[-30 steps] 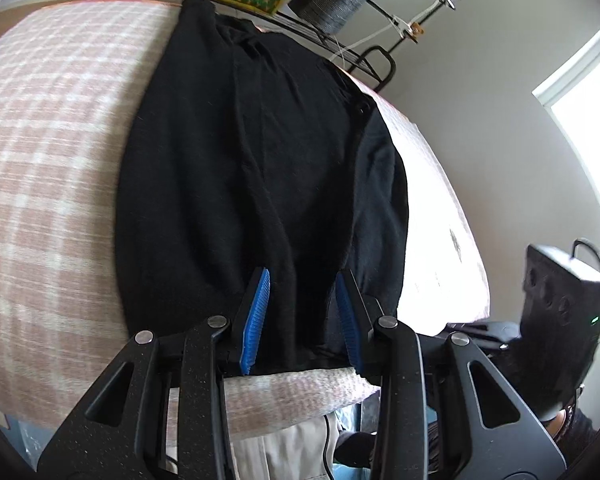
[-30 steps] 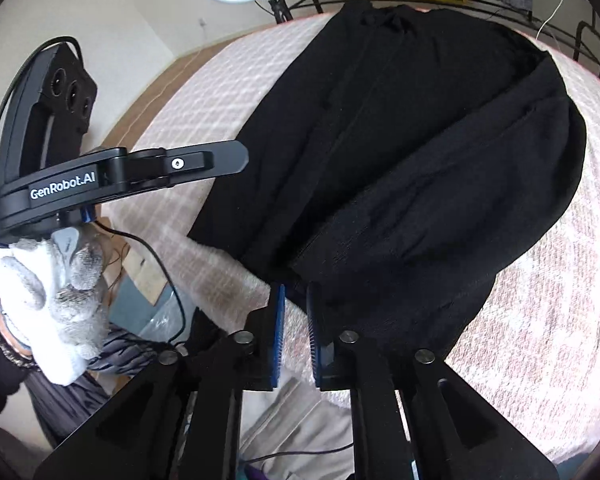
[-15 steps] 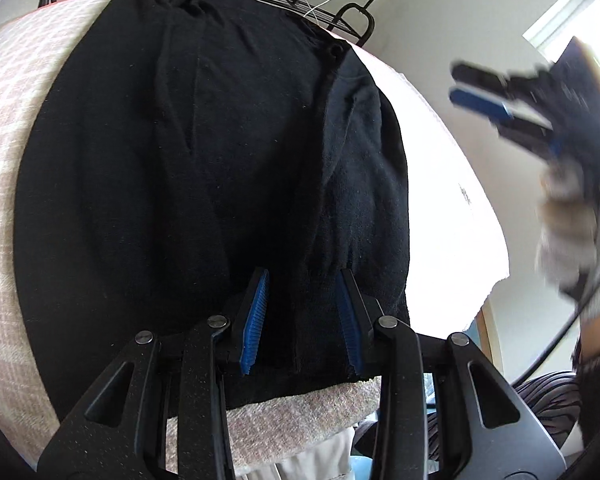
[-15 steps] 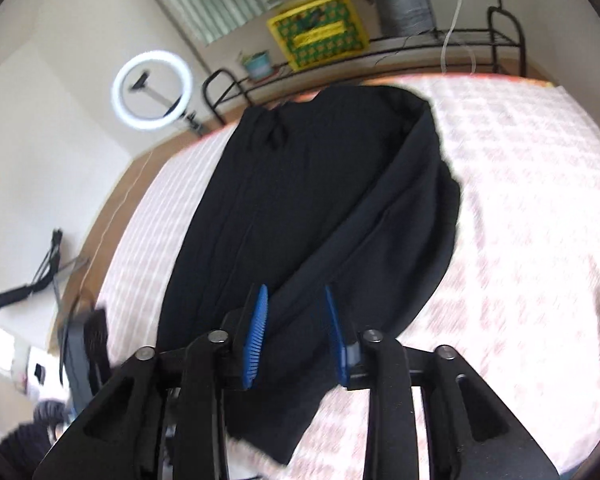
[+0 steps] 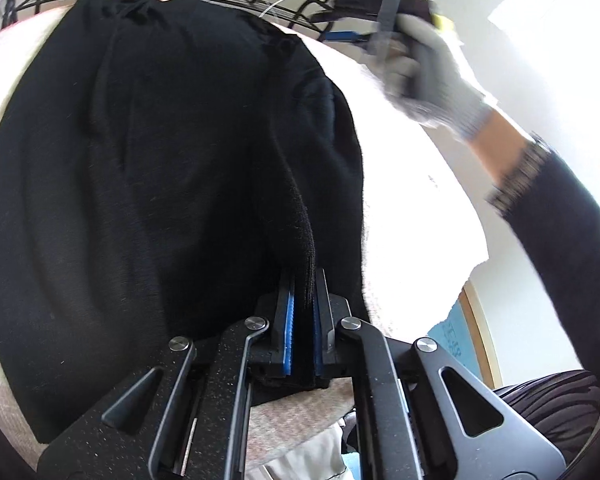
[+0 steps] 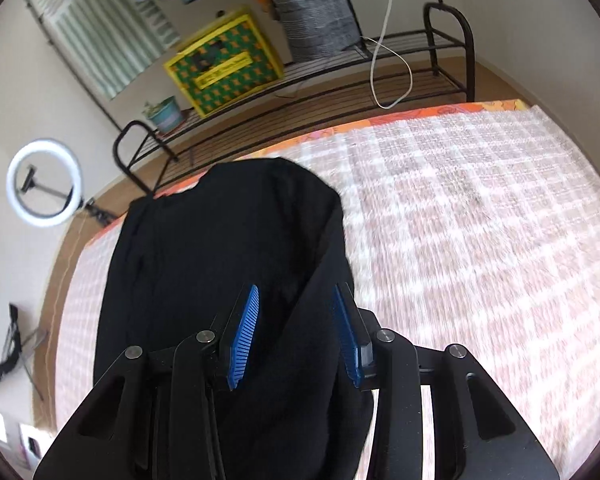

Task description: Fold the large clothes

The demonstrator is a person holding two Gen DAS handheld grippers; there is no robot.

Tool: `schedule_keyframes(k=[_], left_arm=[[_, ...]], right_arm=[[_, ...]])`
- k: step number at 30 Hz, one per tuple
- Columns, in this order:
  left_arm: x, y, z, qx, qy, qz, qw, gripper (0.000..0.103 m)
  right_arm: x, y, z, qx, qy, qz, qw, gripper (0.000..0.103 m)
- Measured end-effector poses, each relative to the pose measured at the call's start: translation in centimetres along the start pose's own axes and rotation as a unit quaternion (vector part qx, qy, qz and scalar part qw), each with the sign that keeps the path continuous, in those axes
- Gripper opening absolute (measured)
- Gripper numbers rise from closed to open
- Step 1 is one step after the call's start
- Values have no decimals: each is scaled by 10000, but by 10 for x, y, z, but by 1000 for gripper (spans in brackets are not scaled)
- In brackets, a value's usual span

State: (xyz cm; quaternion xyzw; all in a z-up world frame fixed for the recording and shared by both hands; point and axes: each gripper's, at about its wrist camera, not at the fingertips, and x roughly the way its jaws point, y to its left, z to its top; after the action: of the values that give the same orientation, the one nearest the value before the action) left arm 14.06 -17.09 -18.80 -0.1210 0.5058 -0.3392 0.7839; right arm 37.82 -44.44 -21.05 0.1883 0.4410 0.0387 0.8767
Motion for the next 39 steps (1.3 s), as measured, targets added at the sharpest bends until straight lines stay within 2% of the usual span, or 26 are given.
schedule_keyframes(k=[5,6,7,8,9,12,17,21,26,30,34,39], left_arm=[[1,-1,9,-59,6,-180,9998,4],[0,1,8,-102,12,-211,9997,4],[0,3,8,-143,20,-239,9996,4],[0,4,8,-166,23,-251,9995,4],[0,6,8,-190,30,-258,9995,4],[-2,8,5,-269,40,-235,9994,4],[-5,5,2,-446,27,-403,9982,3],[-10,4,-1,-456,-26,-529,9976,3],[-23,13,-9,-676,-90,-656,9955,3],[-26,23,-15,-787,-97,-610,9950,3],[-15,32,-17,-1047,25,-630,9925,3],[-14,42,-21,-1214,59,-611,9907,3]], right_arm=[[36,-5,19,45,283,-225,9993,36],[40,-5,21,16,273,-266,9993,31],[43,-6,23,19,285,-233,9993,15],[46,-7,24,50,331,-156,9993,6],[49,-8,24,80,375,-75,9992,4],[49,-9,25,12,305,-194,9993,2],[36,-3,33,-83,27,-233,9997,2],[22,18,45,-317,-190,-185,9991,1],[21,65,56,-801,-322,-91,9962,1],[44,110,54,-1403,-267,-254,9894,1],[88,145,45,-1866,-60,-446,9814,1],[131,159,28,-2180,203,-605,9739,1]])
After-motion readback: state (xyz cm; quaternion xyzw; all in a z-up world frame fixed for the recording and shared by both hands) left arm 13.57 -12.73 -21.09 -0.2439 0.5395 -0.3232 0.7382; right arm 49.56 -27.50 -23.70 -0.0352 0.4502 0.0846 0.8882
